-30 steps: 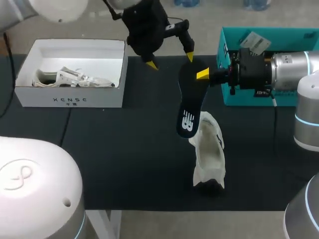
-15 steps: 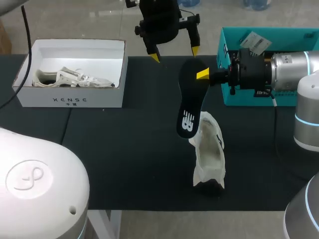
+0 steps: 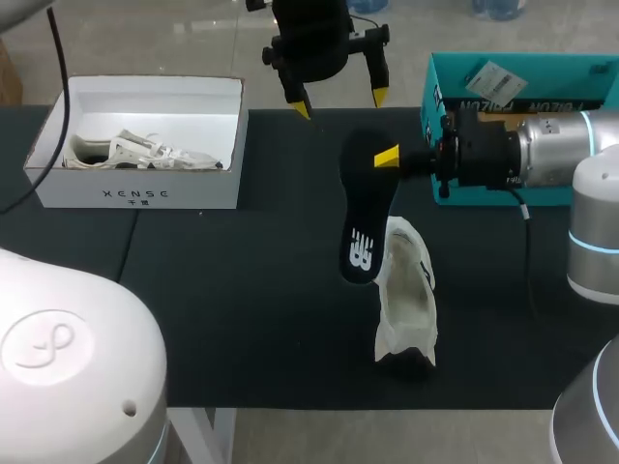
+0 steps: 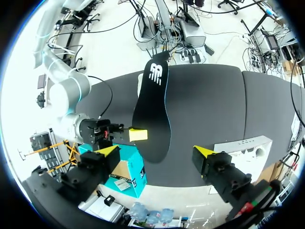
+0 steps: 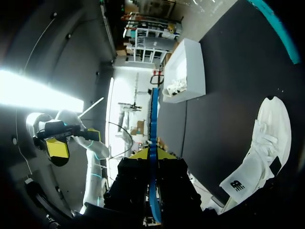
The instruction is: Take the shoe out of the shoebox, open the shoe tongue, remove and reinsert the insole, then place the shoe into the shoebox
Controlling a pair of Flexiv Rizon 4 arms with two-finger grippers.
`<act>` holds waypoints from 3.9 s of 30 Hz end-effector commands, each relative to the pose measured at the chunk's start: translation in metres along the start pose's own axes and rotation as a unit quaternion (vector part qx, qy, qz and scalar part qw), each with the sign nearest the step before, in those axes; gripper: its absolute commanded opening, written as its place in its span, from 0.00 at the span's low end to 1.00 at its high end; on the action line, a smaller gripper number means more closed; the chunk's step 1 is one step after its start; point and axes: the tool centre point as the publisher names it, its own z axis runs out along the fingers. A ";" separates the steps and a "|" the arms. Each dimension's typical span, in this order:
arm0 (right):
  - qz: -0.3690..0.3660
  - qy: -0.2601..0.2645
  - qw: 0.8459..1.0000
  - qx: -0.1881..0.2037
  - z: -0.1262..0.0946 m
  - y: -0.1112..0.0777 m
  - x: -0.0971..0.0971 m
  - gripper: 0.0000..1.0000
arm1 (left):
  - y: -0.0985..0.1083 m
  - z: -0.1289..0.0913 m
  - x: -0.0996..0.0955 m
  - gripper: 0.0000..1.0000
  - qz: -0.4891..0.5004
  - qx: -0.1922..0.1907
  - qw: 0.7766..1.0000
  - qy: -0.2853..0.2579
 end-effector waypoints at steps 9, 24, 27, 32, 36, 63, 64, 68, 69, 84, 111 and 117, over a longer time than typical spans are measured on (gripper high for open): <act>0.007 0.007 1.000 -0.019 -0.022 -0.012 0.011 0.00 | 0.000 0.000 0.001 1.00 0.000 -0.001 1.000 0.001; 0.007 0.007 1.000 -0.019 -0.022 -0.012 0.011 0.00 | -0.010 -0.005 0.003 1.00 -0.015 0.078 0.982 -0.172; 0.007 0.007 1.000 -0.019 -0.022 -0.012 0.011 0.00 | -0.014 -0.006 0.021 1.00 -0.038 0.127 0.939 -0.318; 0.007 0.007 1.000 -0.019 -0.022 -0.012 0.011 0.00 | -0.027 -0.004 0.044 1.00 -0.070 0.143 0.892 -0.423; 0.007 0.007 1.000 -0.019 -0.022 -0.012 0.011 0.00 | -0.042 -0.006 0.053 1.00 -0.081 0.142 0.869 -0.467; 0.007 0.007 1.000 -0.019 -0.022 -0.012 0.011 0.00 | -0.078 0.027 0.026 1.00 -0.088 0.144 0.830 -0.532; 0.007 0.007 1.000 -0.019 -0.022 -0.012 0.011 0.00 | -0.078 0.027 0.026 1.00 -0.088 0.144 0.830 -0.532; 0.007 0.007 1.000 -0.019 -0.022 -0.012 0.011 0.00 | -0.078 0.027 0.026 1.00 -0.088 0.144 0.830 -0.532; 0.007 0.007 1.000 -0.019 -0.022 -0.012 0.011 0.00 | -0.078 0.027 0.026 1.00 -0.088 0.144 0.830 -0.532; 0.007 0.007 1.000 -0.019 -0.022 -0.012 0.011 0.00 | -0.075 0.055 0.030 1.00 -0.092 0.079 0.829 -0.546; 0.007 0.007 1.000 -0.019 -0.022 -0.012 0.011 0.00 | -0.051 0.104 -0.007 0.58 -0.095 0.083 0.819 -0.559; 0.007 0.007 1.000 -0.019 -0.022 -0.012 0.011 0.00 | -0.050 0.104 -0.008 0.28 -0.098 0.079 0.817 -0.563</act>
